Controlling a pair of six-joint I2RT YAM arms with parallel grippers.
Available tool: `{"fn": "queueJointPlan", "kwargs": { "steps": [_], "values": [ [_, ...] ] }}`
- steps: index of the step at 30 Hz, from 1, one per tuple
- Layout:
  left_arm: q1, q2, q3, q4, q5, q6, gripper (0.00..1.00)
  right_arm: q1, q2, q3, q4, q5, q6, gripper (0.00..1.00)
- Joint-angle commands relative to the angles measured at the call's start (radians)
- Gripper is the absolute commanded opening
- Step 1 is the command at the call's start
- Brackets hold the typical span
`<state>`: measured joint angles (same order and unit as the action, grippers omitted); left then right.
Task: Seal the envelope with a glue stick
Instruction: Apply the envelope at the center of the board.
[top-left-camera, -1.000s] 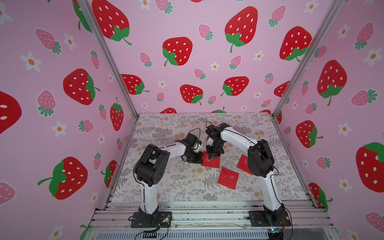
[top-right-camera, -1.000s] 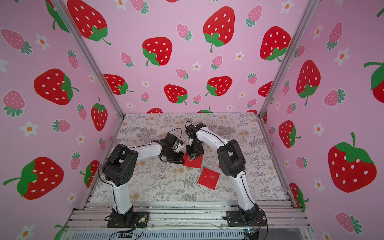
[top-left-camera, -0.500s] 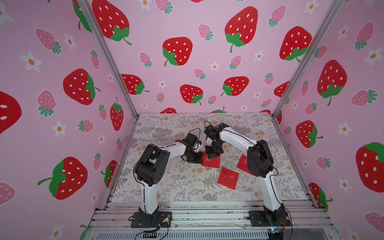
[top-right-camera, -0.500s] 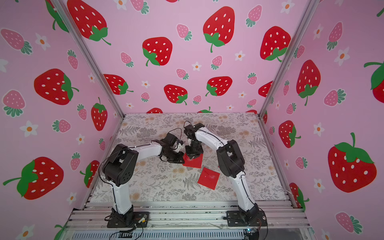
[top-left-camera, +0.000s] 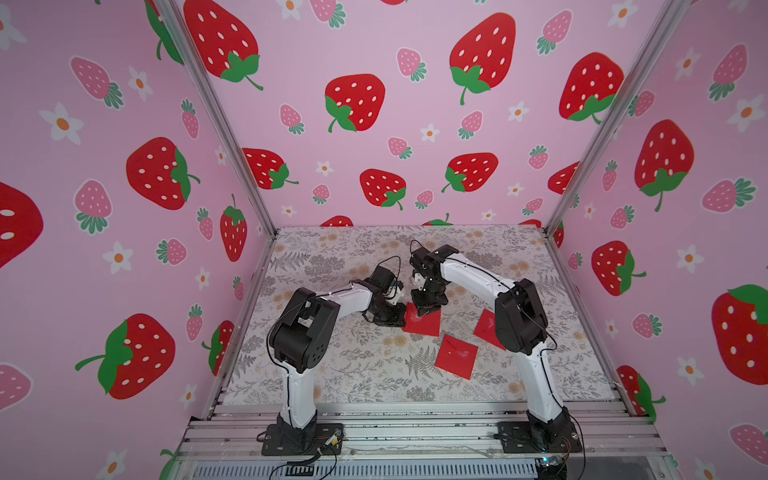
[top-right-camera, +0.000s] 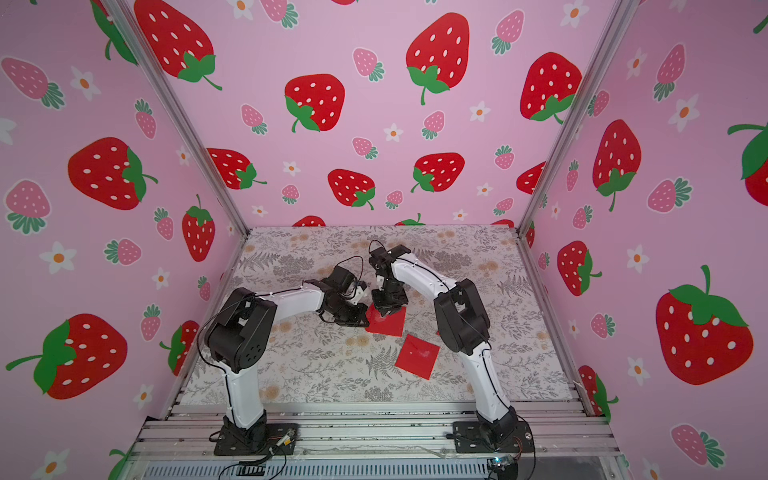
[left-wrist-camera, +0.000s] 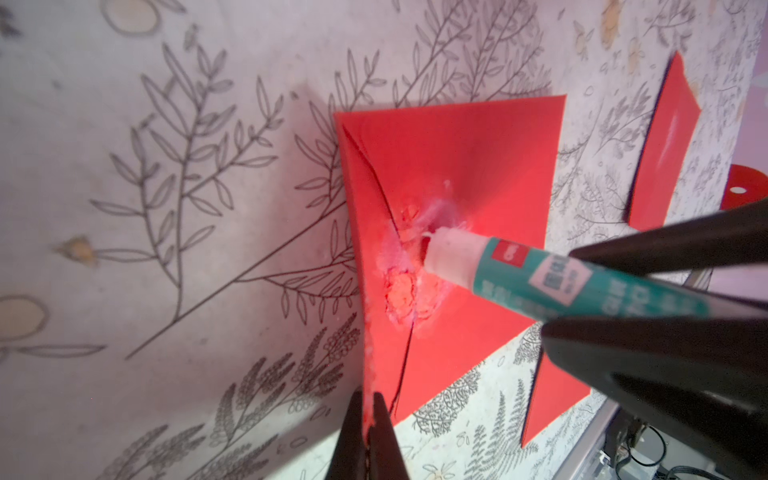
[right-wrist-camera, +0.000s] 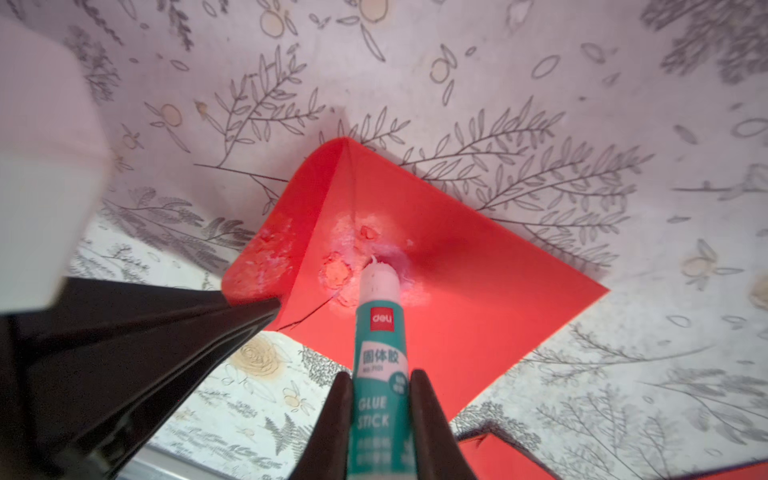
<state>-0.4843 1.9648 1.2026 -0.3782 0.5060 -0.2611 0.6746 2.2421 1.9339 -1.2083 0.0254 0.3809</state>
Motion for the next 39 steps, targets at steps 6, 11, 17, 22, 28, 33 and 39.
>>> {"fn": "queueJointPlan", "kwargs": {
  "steps": [6, 11, 17, 22, 28, 33, 39],
  "values": [
    [-0.002, 0.033, 0.005, -0.041, -0.036, 0.016, 0.0, -0.012, 0.07, -0.048, 0.102, -0.289, 0.023, 0.0],
    [-0.002, 0.034, 0.005, -0.042, -0.035, 0.016, 0.0, -0.022, 0.049, -0.063, 0.052, -0.11, 0.025, 0.0],
    [-0.002, 0.035, 0.005, -0.042, -0.035, 0.016, 0.0, -0.026, 0.065, -0.021, -0.05, 0.188, 0.014, 0.0],
    [-0.002, 0.028, 0.005, -0.048, -0.041, 0.02, 0.0, -0.026, 0.095, 0.016, 0.03, -0.122, 0.017, 0.0],
    [-0.002, 0.037, 0.011, -0.05, -0.037, 0.019, 0.0, -0.028, 0.082, 0.005, 0.056, -0.183, 0.026, 0.0],
    [-0.002, 0.033, 0.009, -0.048, -0.038, 0.02, 0.0, -0.033, 0.06, -0.012, -0.036, 0.112, 0.015, 0.0],
    [-0.002, 0.031, 0.01, -0.051, -0.04, 0.021, 0.0, -0.032, 0.086, 0.025, -0.012, 0.004, 0.009, 0.0]
  ]
}}
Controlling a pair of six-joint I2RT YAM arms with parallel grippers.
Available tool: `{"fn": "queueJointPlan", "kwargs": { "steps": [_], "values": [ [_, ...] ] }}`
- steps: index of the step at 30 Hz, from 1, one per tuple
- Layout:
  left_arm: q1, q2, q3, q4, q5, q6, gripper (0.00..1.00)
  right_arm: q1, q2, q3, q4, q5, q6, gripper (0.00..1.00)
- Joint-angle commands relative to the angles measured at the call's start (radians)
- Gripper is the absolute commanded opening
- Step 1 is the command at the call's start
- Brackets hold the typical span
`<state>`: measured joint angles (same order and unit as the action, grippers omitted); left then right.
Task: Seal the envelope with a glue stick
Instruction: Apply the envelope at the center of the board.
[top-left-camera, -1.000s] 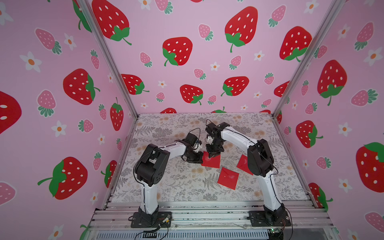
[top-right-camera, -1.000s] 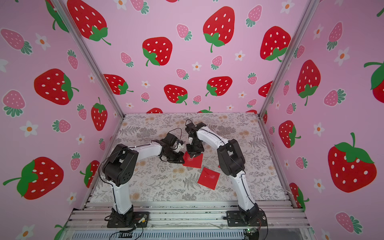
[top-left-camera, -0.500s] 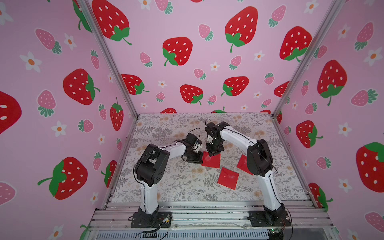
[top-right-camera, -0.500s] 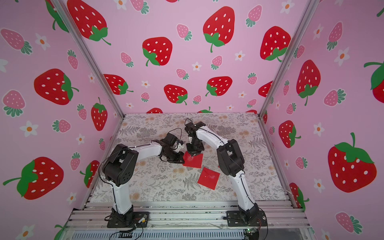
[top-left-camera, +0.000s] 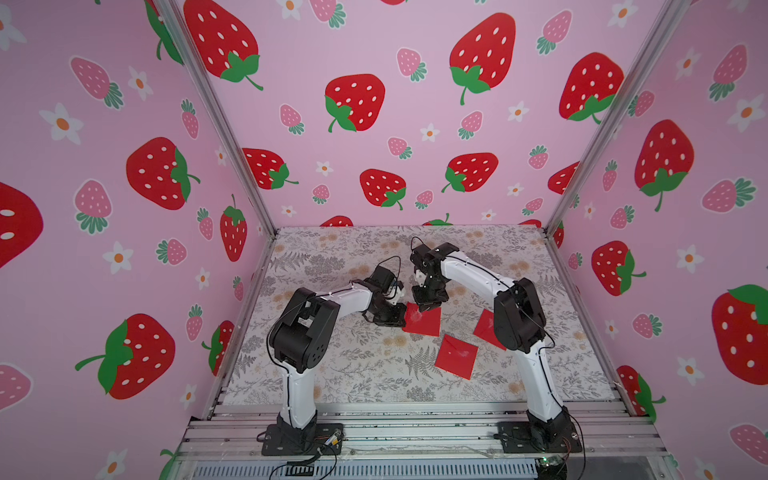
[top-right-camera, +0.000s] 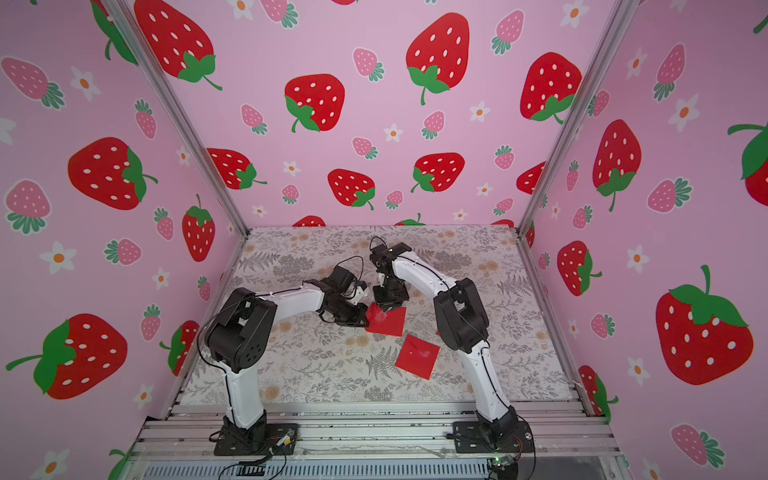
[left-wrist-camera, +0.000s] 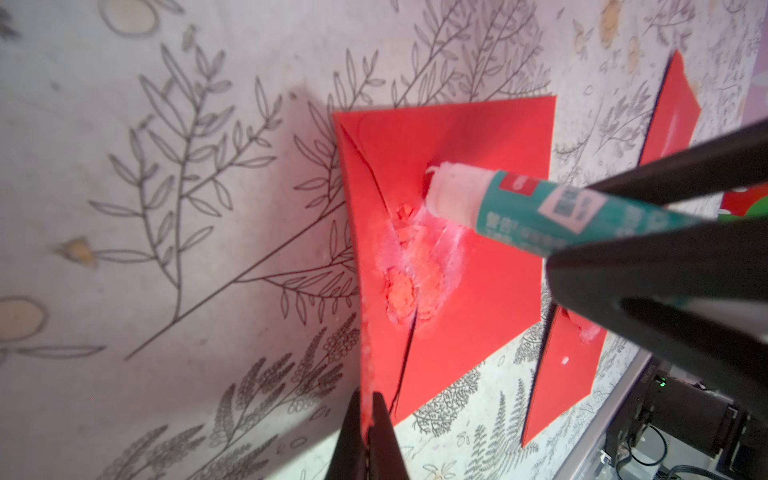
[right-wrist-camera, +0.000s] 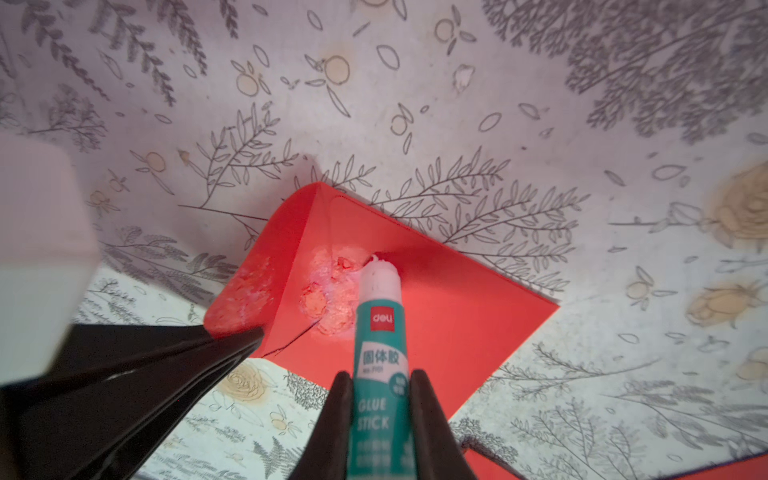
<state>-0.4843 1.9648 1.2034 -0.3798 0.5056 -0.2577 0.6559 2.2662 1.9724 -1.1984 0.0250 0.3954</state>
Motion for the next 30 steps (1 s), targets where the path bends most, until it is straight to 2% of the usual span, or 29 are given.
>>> {"fn": "queueJointPlan", "kwargs": {
  "steps": [1, 4, 8, 14, 19, 23, 30],
  "values": [
    [-0.002, 0.032, 0.01, -0.051, -0.04, 0.017, 0.0, -0.013, 0.064, -0.012, 0.006, -0.081, -0.002, 0.0],
    [-0.002, 0.035, 0.014, -0.051, -0.039, 0.017, 0.0, -0.013, 0.064, -0.023, 0.075, -0.274, 0.016, 0.0],
    [-0.002, 0.038, 0.013, -0.052, -0.038, 0.018, 0.0, -0.021, 0.051, -0.053, 0.102, -0.342, 0.022, 0.0],
    [-0.002, 0.04, 0.008, -0.046, -0.038, 0.018, 0.0, -0.047, 0.032, -0.091, 0.125, -0.361, 0.028, 0.0],
    [0.0, 0.036, 0.012, -0.051, -0.041, 0.02, 0.0, -0.048, 0.014, -0.087, 0.121, -0.309, 0.039, 0.0],
    [-0.001, 0.016, 0.011, -0.071, -0.065, 0.023, 0.0, -0.065, -0.109, -0.158, 0.205, -0.305, 0.07, 0.0],
    [0.001, -0.059, 0.02, -0.182, -0.181, 0.051, 0.0, -0.159, -0.335, -0.33, 0.357, -0.49, 0.124, 0.0]
  ]
}}
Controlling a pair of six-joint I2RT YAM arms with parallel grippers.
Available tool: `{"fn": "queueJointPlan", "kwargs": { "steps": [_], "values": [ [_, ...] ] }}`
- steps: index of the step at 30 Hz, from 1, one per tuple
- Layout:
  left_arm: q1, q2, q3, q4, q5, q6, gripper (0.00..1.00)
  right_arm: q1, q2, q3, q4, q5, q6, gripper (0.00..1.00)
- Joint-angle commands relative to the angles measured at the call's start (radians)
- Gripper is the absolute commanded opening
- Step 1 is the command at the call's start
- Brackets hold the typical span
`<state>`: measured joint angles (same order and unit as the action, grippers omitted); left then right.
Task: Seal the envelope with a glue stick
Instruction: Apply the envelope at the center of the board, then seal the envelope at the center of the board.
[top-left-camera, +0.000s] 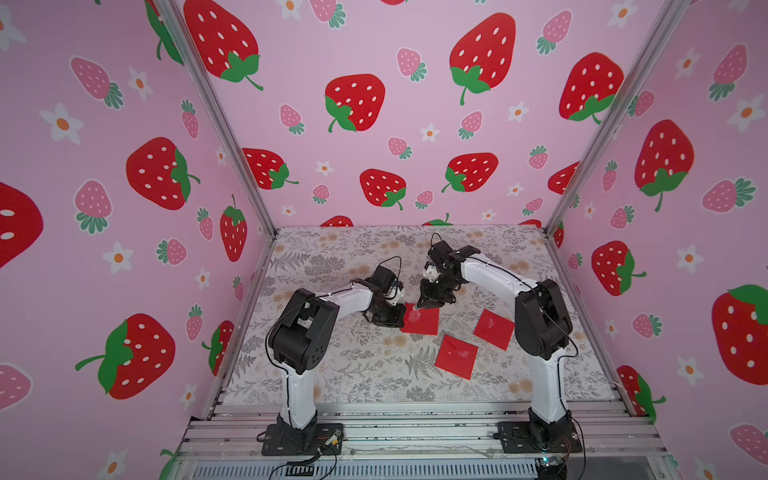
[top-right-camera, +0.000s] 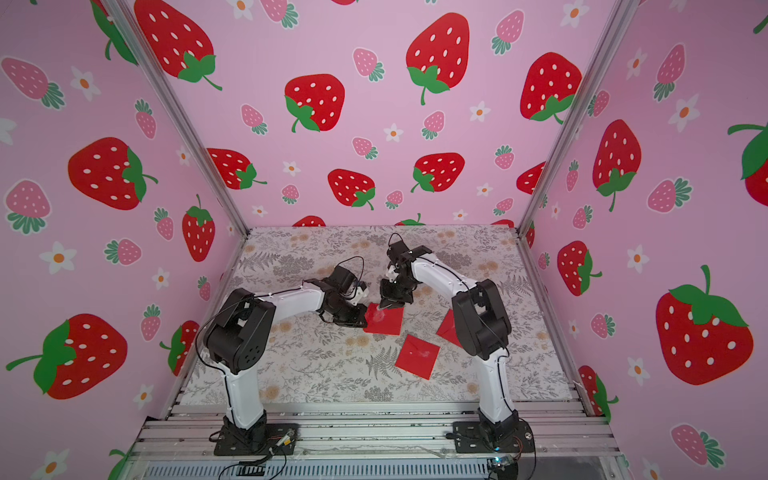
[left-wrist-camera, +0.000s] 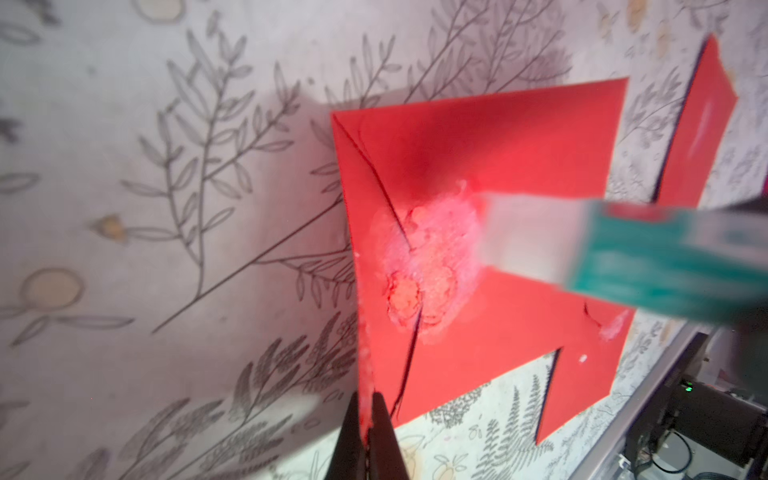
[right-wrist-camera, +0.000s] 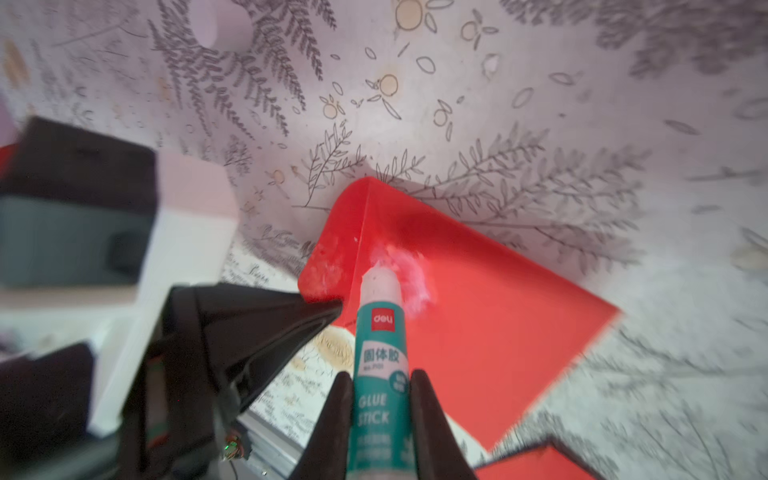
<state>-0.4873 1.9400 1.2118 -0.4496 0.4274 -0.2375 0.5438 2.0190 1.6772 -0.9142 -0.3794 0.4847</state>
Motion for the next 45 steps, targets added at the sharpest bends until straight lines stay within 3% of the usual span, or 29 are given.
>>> {"fn": "queueJointPlan", "kwargs": {
  "steps": [1, 7, 11, 14, 17, 24, 45],
  "values": [
    [0.004, -0.046, 0.013, -0.135, -0.125, 0.039, 0.0, -0.065, -0.116, -0.061, 0.088, -0.106, 0.038, 0.0],
    [0.013, -0.097, 0.024, -0.256, -0.232, 0.078, 0.01, -0.154, -0.236, -0.204, 0.126, -0.136, 0.024, 0.0],
    [0.024, -0.124, 0.032, -0.256, -0.191, 0.071, 0.32, -0.207, -0.283, -0.279, 0.168, -0.156, 0.01, 0.0],
    [0.035, -0.123, 0.054, -0.25, -0.132, 0.056, 0.42, -0.234, -0.302, -0.311, 0.182, -0.171, -0.001, 0.0],
    [0.038, -0.12, 0.083, -0.259, -0.118, 0.05, 0.43, -0.255, -0.328, -0.346, 0.206, -0.179, -0.002, 0.0],
    [0.046, -0.066, 0.156, -0.285, -0.105, 0.037, 0.3, -0.284, -0.356, -0.385, 0.23, -0.211, -0.014, 0.0],
    [0.045, -0.002, 0.218, -0.323, -0.181, 0.064, 0.07, -0.295, -0.352, -0.407, 0.25, -0.246, -0.017, 0.0]
  ]
}}
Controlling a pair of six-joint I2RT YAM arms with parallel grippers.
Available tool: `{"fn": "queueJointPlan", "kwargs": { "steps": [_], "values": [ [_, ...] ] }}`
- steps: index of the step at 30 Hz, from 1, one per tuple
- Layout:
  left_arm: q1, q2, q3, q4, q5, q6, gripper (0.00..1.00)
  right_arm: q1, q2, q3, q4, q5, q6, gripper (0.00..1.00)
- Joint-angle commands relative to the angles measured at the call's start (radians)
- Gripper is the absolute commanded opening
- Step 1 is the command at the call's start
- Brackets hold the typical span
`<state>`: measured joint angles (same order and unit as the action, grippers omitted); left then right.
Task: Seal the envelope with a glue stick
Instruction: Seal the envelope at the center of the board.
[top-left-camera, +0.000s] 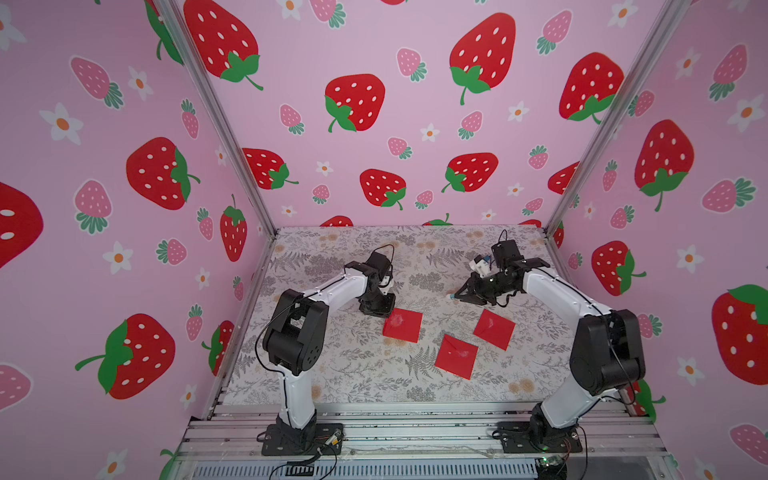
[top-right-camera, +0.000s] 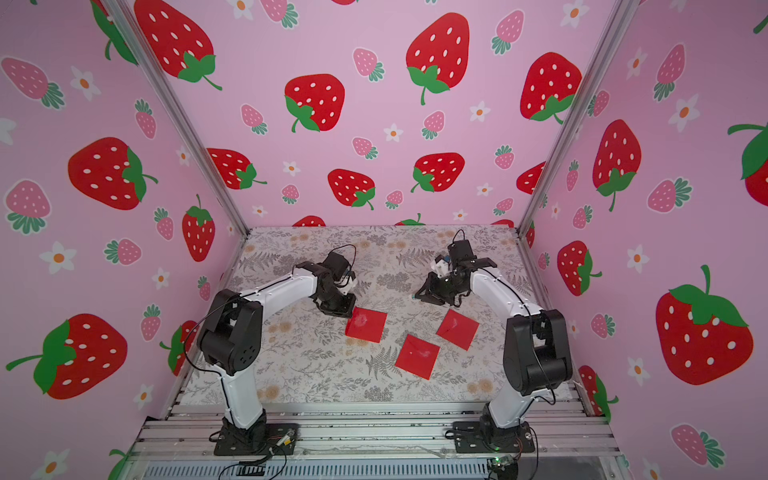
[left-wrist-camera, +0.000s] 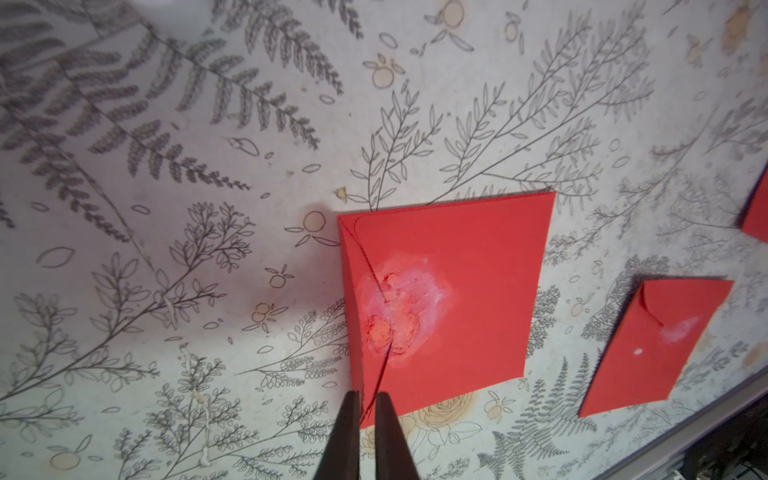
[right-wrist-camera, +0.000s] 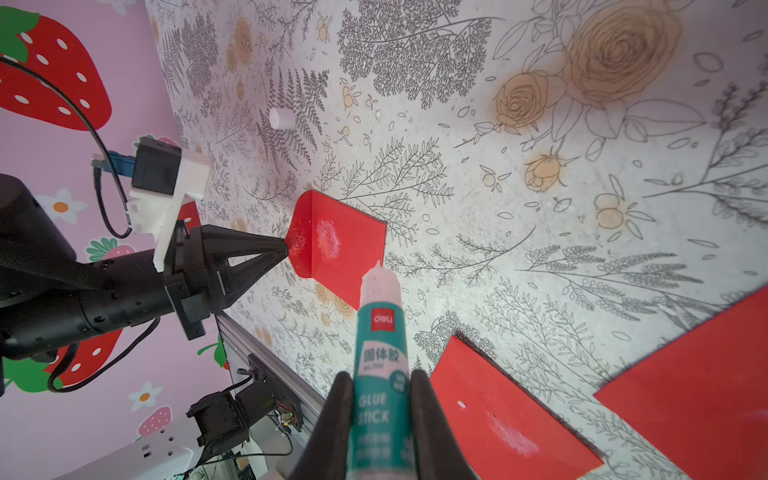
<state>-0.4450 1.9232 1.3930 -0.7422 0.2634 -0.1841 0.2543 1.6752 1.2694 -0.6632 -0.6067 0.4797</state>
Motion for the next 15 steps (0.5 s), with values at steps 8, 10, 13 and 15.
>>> {"fn": "queueJointPlan", "kwargs": {
  "steps": [8, 10, 13, 15],
  "values": [
    [0.004, -0.006, 0.047, -0.077, -0.066, 0.05, 0.0, -0.006, -0.003, 0.013, -0.012, -0.014, -0.016, 0.0],
    [0.005, -0.015, 0.052, -0.097, -0.087, 0.06, 0.0, -0.006, -0.003, 0.015, -0.014, -0.014, -0.018, 0.0],
    [0.005, -0.027, 0.052, -0.117, -0.119, 0.074, 0.0, -0.006, -0.002, 0.019, -0.019, -0.011, -0.022, 0.0],
    [0.005, -0.028, 0.053, -0.121, -0.12, 0.079, 0.0, -0.006, -0.002, 0.019, -0.023, -0.007, -0.025, 0.0]
  ]
}}
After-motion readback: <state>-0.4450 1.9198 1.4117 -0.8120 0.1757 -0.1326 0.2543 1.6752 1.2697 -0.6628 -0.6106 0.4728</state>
